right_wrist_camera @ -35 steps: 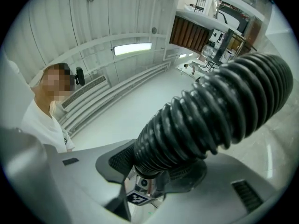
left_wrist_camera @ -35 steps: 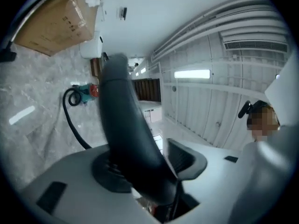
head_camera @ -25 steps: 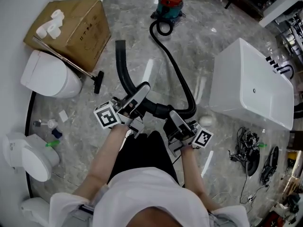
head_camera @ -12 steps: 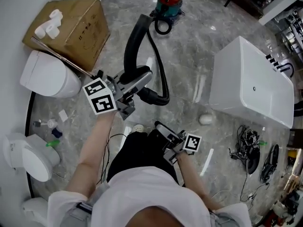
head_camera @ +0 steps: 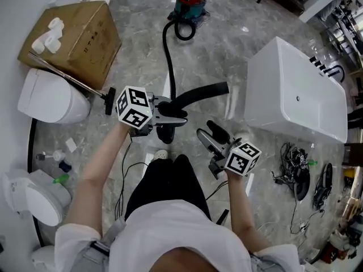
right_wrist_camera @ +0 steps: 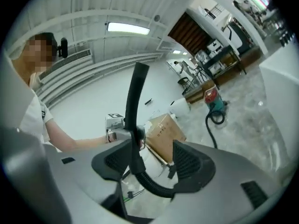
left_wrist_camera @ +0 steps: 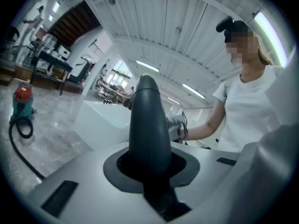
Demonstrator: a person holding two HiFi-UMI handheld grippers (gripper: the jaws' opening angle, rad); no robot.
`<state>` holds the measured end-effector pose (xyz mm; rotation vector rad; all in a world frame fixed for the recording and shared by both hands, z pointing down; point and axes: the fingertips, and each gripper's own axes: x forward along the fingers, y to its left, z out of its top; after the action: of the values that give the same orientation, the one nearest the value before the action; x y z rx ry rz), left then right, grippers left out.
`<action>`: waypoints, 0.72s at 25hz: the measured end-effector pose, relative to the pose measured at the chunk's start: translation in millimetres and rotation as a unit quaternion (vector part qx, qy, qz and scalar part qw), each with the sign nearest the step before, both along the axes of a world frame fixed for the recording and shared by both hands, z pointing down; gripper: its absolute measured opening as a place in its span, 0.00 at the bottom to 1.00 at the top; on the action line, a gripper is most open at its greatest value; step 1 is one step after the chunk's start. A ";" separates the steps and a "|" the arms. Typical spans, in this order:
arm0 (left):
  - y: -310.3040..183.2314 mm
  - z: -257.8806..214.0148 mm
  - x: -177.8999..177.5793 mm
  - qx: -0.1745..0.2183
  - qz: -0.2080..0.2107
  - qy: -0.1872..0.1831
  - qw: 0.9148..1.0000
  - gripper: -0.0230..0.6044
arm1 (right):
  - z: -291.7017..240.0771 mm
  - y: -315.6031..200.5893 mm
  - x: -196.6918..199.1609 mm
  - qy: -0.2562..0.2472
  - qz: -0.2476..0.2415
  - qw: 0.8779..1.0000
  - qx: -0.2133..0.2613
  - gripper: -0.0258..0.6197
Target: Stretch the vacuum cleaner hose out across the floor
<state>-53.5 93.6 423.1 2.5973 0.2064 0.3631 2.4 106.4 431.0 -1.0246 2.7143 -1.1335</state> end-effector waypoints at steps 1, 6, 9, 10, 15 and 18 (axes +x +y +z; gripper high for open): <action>8.9 10.8 3.3 -0.005 0.033 -0.015 0.999 0.18 | -2.4 -0.7 5.1 0.015 0.014 1.000 0.011 0.45; 30.3 57.3 -1.3 -0.045 0.159 -0.090 0.982 0.18 | 3.0 3.2 40.7 0.086 0.063 0.994 0.024 0.45; 43.4 74.8 -8.5 -0.070 0.222 -0.137 0.963 0.18 | 2.2 9.0 57.3 0.151 0.059 0.986 0.048 0.45; 49.8 81.0 -10.1 -0.076 0.244 -0.153 0.955 0.18 | -0.6 9.5 59.0 0.173 0.051 0.982 0.062 0.45; 90.7 114.9 -16.0 -0.089 0.356 -0.233 0.900 0.18 | 7.0 20.5 24.1 0.273 -0.126 0.949 0.093 0.45; 116.8 121.2 -12.1 -0.073 0.425 -0.266 0.862 0.16 | 31.4 44.8 -5.4 0.330 -0.286 0.897 0.070 0.45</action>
<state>-65.6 210.4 544.3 2.0062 1.1262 1.2807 -3.0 151.2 462.5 -0.6834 3.7518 -0.6648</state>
